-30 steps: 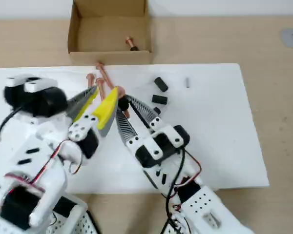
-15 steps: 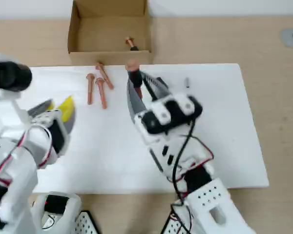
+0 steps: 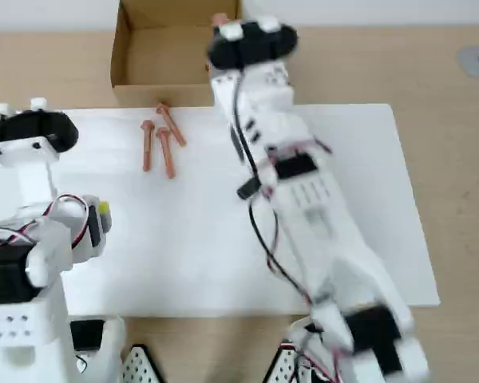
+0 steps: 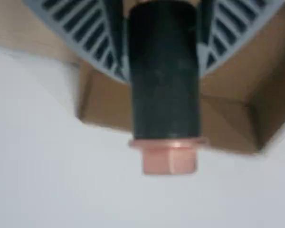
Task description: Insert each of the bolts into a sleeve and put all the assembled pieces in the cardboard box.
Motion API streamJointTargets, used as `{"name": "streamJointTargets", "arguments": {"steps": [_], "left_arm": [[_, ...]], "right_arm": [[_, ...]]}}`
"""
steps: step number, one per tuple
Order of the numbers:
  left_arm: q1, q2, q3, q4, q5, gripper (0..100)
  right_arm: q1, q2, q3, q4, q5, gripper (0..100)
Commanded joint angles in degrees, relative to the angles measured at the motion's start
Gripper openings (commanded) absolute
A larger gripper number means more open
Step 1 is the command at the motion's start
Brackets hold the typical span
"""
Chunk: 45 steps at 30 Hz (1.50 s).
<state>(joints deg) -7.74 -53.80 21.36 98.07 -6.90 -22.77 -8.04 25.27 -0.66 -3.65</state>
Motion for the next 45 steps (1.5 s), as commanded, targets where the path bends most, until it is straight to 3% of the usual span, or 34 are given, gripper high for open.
{"name": "streamJointTargets", "arguments": {"steps": [1, 11, 19, 25, 33, 37, 42, 45], "left_arm": [[-0.79, 0.31, 1.58, -0.09, -0.35, 14], [-0.88, 0.04, 10.46, -5.98, -3.25, 14], [-0.88, 0.40, 16.35, -12.48, -4.66, 14], [-0.88, 0.57, 17.23, -17.41, -4.48, 14], [-0.88, 5.49, 15.56, -25.49, 0.97, 24], [-0.88, 17.89, 10.46, -29.63, 3.43, 24], [-0.26, 38.73, -4.92, -28.04, 6.59, 24], [2.02, 51.03, -17.23, -22.77, 6.68, 24]], "right_arm": [[1.36, 14.64, -15.78, 0.00, 3.87, 0.9], [1.54, 48.57, -50.68, 9.93, 10.90, 0.9], [5.93, 63.69, -71.16, 23.03, 15.21, 5.1], [7.69, 64.13, -78.90, 38.07, 15.47, 19.4], [7.25, 64.13, -104.92, 65.41, 15.47, 20.5], [6.99, 63.87, -121.89, 81.93, 15.47, 20.5], [7.25, 51.82, -119.96, 103.74, 22.33, 20.3], [9.98, 45.49, -115.56, 103.30, 24.26, 20.3]]}}
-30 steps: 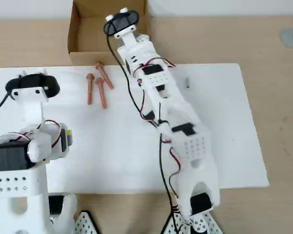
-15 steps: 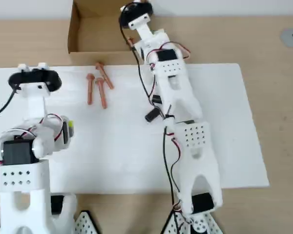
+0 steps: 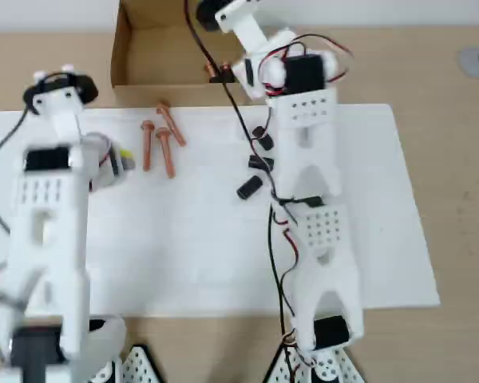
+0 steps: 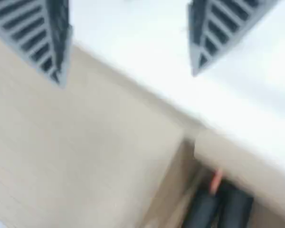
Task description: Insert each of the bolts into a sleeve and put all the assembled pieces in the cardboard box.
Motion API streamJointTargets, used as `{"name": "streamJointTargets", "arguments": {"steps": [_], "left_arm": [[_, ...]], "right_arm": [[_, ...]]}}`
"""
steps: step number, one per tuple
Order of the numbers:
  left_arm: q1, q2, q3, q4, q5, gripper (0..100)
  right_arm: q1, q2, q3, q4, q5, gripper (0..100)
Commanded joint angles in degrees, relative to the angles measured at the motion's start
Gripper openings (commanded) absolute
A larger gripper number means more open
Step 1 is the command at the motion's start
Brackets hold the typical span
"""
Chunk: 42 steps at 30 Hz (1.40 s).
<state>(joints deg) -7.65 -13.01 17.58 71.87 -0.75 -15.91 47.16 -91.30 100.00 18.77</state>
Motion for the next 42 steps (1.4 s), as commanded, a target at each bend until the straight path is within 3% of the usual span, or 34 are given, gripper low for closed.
{"name": "streamJointTargets", "arguments": {"steps": [1, 5, 11, 17, 23, 34, 42], "left_arm": [[2.90, 14.11, -17.76, 5.54, 0.53, 24], [5.71, 27.91, -35.60, 13.71, 0.62, 24], [6.24, 44.26, -58.90, 24.70, 0.53, 24], [5.98, 52.97, -70.86, 27.78, 0.53, 24], [5.98, 60.62, -76.66, 27.69, 0.44, 24], [4.75, 75.65, -94.86, 22.33, -4.04, 23], [4.31, 82.68, -99.60, 21.89, -4.04, 15]], "right_arm": [[3.82, -12.79, 1.80, 2.64, 1.85, 20.3], [5.23, -25.36, 9.63, 2.64, 1.85, 20.3], [5.49, -44.53, 40.84, 2.55, 1.85, 20.3], [5.41, -61.23, 73.98, 1.76, 2.02, 20.3], [5.49, -72.57, 95.08, -3.87, 2.02, 20.3], [5.49, -76.88, 110.37, -8.00, 1.67, 20.3], [5.49, -76.88, 116.26, -11.60, 1.58, 20.3]]}}
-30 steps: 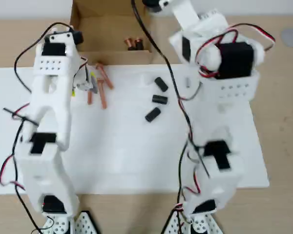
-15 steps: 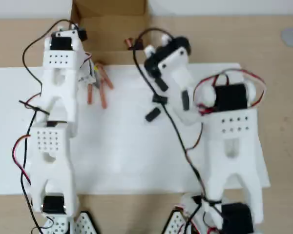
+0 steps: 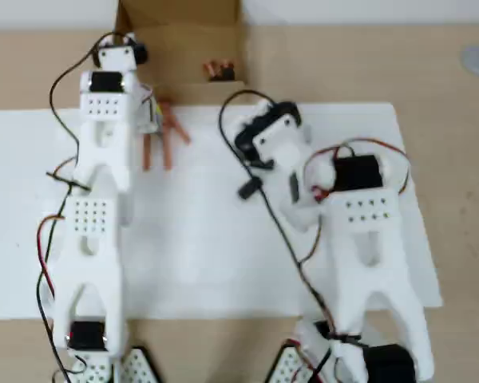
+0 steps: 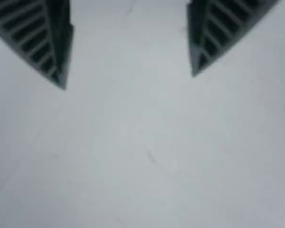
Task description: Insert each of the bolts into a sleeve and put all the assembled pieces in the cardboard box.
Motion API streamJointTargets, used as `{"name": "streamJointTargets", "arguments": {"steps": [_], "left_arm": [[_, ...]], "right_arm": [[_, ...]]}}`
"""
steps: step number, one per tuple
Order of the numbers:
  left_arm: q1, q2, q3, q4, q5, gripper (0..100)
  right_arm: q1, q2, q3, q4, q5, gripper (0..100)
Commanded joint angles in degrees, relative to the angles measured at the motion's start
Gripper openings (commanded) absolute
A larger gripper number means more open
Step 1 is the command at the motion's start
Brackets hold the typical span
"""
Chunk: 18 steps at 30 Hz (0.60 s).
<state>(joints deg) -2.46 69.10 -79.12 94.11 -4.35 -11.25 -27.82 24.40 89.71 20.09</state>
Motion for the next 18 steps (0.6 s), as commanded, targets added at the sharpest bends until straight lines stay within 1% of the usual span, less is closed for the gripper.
{"name": "streamJointTargets", "arguments": {"steps": [1, 5, 7, 10, 15, 18], "left_arm": [[-0.88, 1.54, -2.90, -0.18, -0.44, 13], [-0.35, 2.42, -3.25, 3.87, -0.44, 4], [-0.53, 2.42, -3.25, 4.48, -0.44, 1], [-1.05, 2.42, -3.16, 6.24, -0.44, 1], [-1.76, 2.07, -3.43, 6.42, -0.35, 1], [-1.05, -2.68, -3.96, 6.42, -0.18, 1]], "right_arm": [[0.92, -1.89, 0.66, -1.41, 0.26, 20.3], [0.92, -1.89, 0.48, -1.49, 0.26, 20.3], [0.92, -1.89, 0.48, -1.49, 0.26, 20.3], [0.92, -1.89, 0.48, -1.49, 0.26, 20.3], [0.92, -1.89, 0.48, -1.49, 0.26, 20.3], [0.92, -1.63, 0.48, -1.49, 0.26, 20.3]]}}
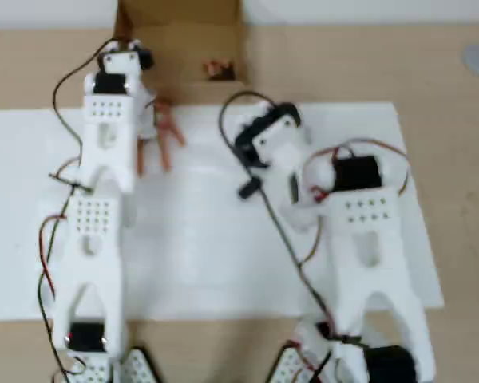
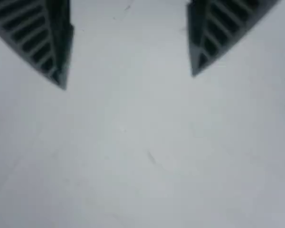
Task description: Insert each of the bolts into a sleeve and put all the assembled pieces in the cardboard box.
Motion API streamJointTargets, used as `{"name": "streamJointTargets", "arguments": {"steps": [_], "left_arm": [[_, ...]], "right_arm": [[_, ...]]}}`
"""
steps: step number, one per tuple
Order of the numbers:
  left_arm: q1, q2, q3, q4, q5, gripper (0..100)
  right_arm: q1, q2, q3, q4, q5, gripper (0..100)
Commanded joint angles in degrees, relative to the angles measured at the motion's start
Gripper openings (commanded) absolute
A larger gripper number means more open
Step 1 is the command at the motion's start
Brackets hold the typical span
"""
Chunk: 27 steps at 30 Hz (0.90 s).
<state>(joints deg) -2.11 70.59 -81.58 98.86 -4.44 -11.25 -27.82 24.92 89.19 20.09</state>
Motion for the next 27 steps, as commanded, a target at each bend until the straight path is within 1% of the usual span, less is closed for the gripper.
{"name": "streamJointTargets", "arguments": {"steps": [1, 3, 5, 7, 12, 16, 18, 22, 25, 27], "left_arm": [[-0.44, -6.55, -1.58, 1.67, 0.00, 1], [1.67, -12.88, -1.05, 1.67, -0.09, 1], [4.04, -20.18, 0.62, 1.76, -0.09, 1], [6.15, -28.00, 4.84, 1.76, -0.09, 1], [9.14, -46.81, 25.05, 1.76, 0.00, 1], [8.53, -60.00, 40.09, 1.67, -0.79, 1], [7.47, -65.54, 45.80, 1.67, -3.60, 1], [6.77, -74.68, 53.36, 1.67, -8.09, 1], [6.77, -82.15, 57.58, 1.67, -9.49, 1], [6.77, -87.25, 60.13, 1.67, -10.02, 1]], "right_arm": [[0.75, -1.54, 0.04, -0.97, 0.26, 20.3], [0.57, -1.54, 0.31, -0.97, -0.35, 20.3], [0.57, -1.54, 0.22, -1.76, -3.34, 20.3], [0.66, -1.45, 0.22, -2.20, -6.51, 20.3], [-1.27, 2.07, 0.40, -0.88, -8.79, 20.3], [-1.10, 8.22, -1.63, -2.90, -20.04, 20.4], [-1.27, 11.82, -3.21, -4.40, -25.32, 20.5], [-3.38, 19.21, -7.96, -6.15, -35.60, 20.5], [-5.14, 25.01, -12.70, -7.74, -45.54, 20.5], [-6.29, 28.70, -16.66, -8.35, -49.76, 20.6]]}}
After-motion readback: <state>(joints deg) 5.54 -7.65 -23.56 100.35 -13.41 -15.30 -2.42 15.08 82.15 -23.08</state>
